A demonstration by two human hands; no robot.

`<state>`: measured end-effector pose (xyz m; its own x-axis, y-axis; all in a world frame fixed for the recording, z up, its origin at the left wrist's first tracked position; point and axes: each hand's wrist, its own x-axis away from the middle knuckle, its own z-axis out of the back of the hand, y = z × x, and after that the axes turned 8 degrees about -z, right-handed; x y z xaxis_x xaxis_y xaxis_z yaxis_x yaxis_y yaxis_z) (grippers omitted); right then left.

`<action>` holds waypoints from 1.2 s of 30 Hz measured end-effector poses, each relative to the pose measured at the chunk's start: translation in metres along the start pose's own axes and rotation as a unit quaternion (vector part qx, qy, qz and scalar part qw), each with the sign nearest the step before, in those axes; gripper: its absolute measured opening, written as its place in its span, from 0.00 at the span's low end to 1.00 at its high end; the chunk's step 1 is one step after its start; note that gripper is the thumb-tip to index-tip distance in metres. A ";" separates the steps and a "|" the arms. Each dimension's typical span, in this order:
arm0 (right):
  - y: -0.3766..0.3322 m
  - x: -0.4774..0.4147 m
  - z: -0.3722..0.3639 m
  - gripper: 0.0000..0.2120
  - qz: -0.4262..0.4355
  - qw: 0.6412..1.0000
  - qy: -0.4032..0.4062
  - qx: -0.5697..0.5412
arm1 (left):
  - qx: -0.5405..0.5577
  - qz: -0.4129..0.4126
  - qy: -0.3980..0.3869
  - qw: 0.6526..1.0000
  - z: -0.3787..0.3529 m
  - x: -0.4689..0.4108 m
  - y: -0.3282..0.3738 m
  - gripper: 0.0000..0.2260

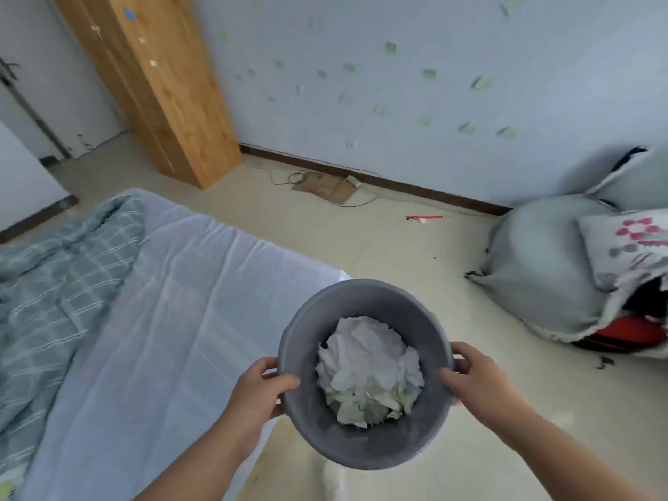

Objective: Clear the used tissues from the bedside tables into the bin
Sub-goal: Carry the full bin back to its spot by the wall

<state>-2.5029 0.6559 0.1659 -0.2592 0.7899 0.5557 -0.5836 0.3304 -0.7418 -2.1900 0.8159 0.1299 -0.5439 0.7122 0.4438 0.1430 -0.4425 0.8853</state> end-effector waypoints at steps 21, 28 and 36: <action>-0.083 -0.274 0.125 0.13 -0.089 0.982 0.163 -0.025 | -0.077 -0.022 -0.214 0.974 -0.191 -0.356 0.188 0.18; -0.126 -0.433 0.182 0.14 -0.063 0.992 0.106 -0.040 | -0.089 -0.004 -0.153 0.984 -0.247 -0.469 0.227 0.13; -0.256 -0.590 0.226 0.13 0.004 0.999 0.037 0.020 | -0.020 0.000 -0.057 0.998 -0.250 -0.583 0.290 0.13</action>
<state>-2.3745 -0.0120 0.1131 -0.2077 0.8291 0.5191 -0.6124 0.3035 -0.7299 -2.0382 0.1360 0.0928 -0.4463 0.7682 0.4589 0.1080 -0.4628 0.8798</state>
